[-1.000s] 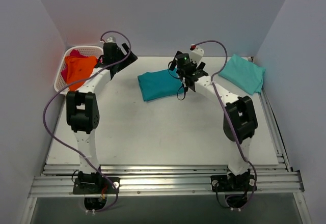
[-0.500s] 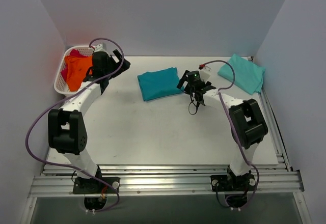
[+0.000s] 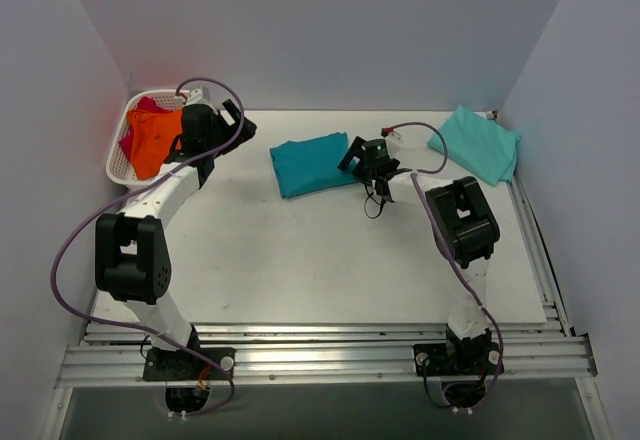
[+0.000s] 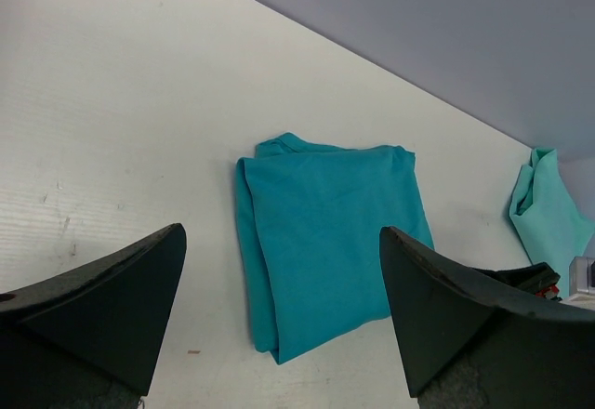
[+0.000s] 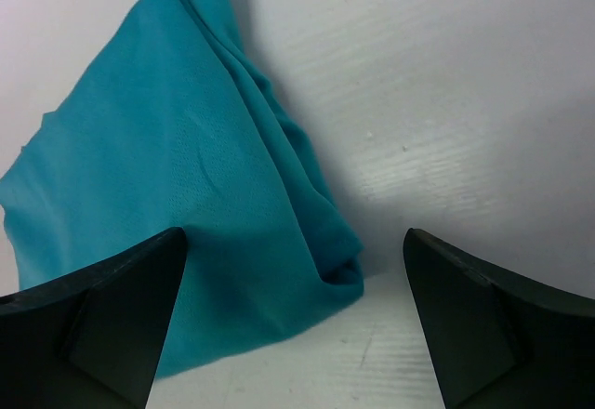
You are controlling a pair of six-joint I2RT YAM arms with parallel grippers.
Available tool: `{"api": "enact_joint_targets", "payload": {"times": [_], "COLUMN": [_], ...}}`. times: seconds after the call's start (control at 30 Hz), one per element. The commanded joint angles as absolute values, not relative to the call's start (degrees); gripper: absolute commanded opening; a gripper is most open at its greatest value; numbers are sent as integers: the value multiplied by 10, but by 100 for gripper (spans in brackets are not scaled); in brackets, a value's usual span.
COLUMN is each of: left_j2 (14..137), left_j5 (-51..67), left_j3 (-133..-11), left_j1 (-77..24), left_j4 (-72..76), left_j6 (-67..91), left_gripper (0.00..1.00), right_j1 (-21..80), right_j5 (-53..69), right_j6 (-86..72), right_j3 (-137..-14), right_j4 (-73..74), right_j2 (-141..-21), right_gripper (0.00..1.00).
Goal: Fold and stack the t-shirts
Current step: Fold the long partially folded tshirt into a neat square, then put the neatly folded tshirt into the corner of the board with the right arm
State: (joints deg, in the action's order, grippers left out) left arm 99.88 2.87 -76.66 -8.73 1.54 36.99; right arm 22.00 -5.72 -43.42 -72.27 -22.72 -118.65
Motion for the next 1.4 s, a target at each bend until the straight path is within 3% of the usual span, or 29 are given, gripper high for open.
{"api": "enact_joint_targets", "payload": {"times": [0.0,0.37,0.5,0.57,0.6,0.63,0.87,1.37], "left_j2": [997,1014,1018,1019,1019,1019,1009,983], "left_j5": [32,27,26,25,26,26,29,40], "left_j3": [-772,-777,-772,-772,-772,-772,-769,-753], "left_j1": [-84,-83,-83,-83,-82,-82,-80,-71], "left_j4": [49,47,48,48,48,47,47,51], "left_j6": [359,356,357,358,358,359,359,363], "left_gripper": [94,94,94,94,94,94,94,94], "right_j1": [215,220,227,231,232,234,218,132], "right_j5": [-21,39,59,69,70,69,65,-21], "right_j6": [-446,-486,-497,-496,-494,-492,-471,-356], "right_j3": [-744,-743,-722,-715,-713,-711,-737,-1080], "right_j4": [-222,-281,-315,-323,-323,-325,-298,-21], "right_j2": [-1232,-1286,-1294,-1294,-1291,-1289,-1266,-1263], "right_gripper": [100,98,83,50,18,0,0,0]}}
